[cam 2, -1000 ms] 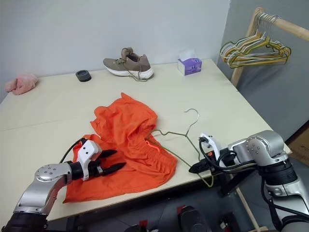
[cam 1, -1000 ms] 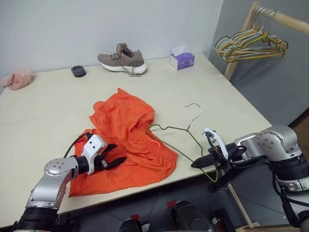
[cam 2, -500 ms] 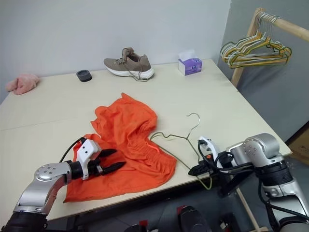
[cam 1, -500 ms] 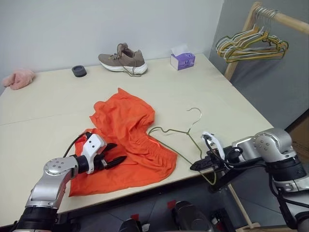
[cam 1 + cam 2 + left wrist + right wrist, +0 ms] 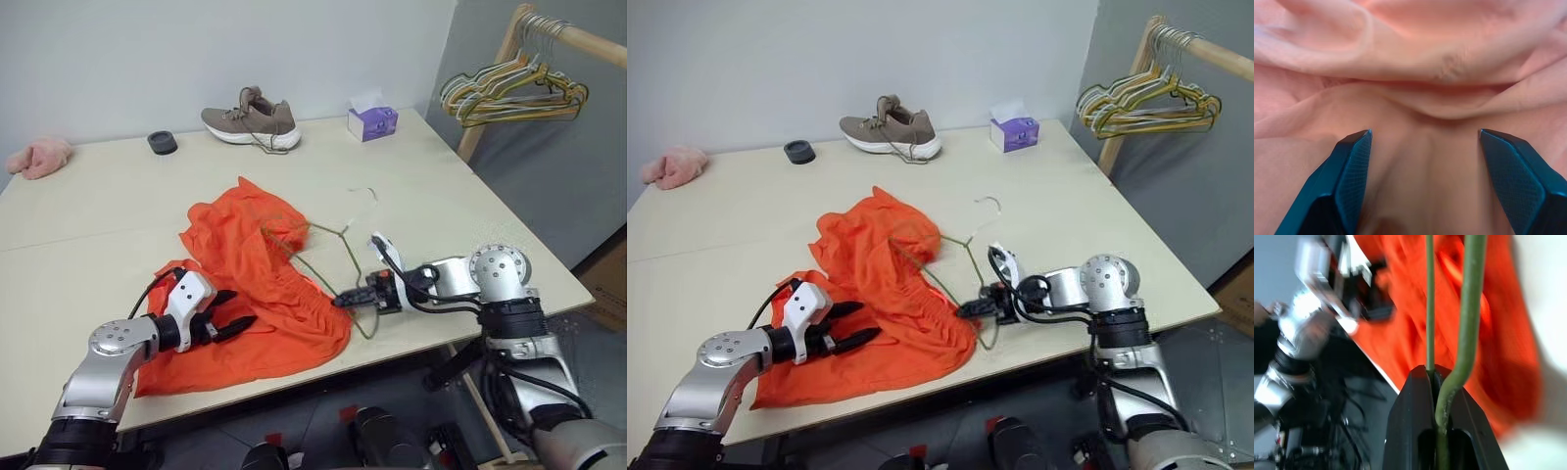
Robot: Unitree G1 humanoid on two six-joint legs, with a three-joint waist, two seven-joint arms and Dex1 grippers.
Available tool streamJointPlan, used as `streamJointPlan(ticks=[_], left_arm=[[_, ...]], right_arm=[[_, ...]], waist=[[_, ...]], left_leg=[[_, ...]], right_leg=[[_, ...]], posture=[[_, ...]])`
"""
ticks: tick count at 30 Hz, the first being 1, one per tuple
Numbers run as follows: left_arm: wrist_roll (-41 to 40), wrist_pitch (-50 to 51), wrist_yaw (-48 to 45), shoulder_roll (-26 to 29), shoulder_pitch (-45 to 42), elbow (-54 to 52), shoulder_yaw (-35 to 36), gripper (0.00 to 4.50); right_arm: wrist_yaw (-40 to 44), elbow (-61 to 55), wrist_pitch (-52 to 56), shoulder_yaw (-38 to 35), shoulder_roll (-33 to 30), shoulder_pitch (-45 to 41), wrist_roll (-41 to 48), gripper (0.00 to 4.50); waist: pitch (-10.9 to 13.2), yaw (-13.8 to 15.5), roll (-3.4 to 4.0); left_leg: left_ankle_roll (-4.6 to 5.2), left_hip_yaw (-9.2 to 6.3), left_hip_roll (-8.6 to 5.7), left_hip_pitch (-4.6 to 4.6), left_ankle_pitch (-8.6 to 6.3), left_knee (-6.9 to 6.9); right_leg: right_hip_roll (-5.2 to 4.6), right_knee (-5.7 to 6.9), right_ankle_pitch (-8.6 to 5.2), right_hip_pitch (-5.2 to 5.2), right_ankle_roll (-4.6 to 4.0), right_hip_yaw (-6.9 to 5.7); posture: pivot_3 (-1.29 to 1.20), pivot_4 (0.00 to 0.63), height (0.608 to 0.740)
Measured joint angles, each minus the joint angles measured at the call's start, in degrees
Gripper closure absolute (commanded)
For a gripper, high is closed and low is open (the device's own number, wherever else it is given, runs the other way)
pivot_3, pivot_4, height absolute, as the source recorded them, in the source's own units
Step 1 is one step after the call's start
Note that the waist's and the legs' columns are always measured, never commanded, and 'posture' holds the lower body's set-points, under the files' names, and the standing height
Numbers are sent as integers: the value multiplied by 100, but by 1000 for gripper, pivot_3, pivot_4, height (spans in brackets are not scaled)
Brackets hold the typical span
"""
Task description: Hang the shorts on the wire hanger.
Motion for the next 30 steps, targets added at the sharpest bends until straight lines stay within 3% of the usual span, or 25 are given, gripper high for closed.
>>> streamJointPlan(ticks=[9, 18, 24, 28, 30], left_arm=[[0, -3, 23, -28, 8, -7, 1, 774], [-75, 95, -2, -131, 17, -155, -2, 774], [-119, 166, -17, -133, 8, -228, -9, 734], [-93, 156, -31, -106, 48, -215, -38, 734], [-75, 152, -32, -101, 63, -208, -39, 734]], right_arm=[[253, -954, -231, 182, -584, 147, -330, 4500], [419, 500, -1698, 306, -1576, 153, -1927, 4500], [764, 932, -2266, 509, -1934, 136, -2573, 2771], [1554, 677, -4181, 1727, -3338, 288, -4033, 1354], [1793, 678, -4931, 1897, -3675, 289, -4551, 607]], waist=[[0, 18, 2], [1, 27, 5], [2, -3, 7], [25, 57, 45], [25, 27, 45]], left_leg=[[1, 2, 1, 5, 0, 0], [1, 10, -1, 0, 0, 2], [1, 14, -1, 4, 0, 3], [0, 23, -7, 2, 0, 5], [0, 22, -3, 4, 0, 2]], right_leg=[[0, 2, 2, -1, -2, 2], [0, -4, 5, -4, 2, 9], [0, 0, 5, -3, 3, 12], [-3, -12, 6, -4, 8, 18], [-2, -11, 5, -4, 5, 16]], posture=[[-214, 65, 740], [-217, 66, 740], [-227, 70, 740], [-232, 70, 740], [-231, 71, 740]])
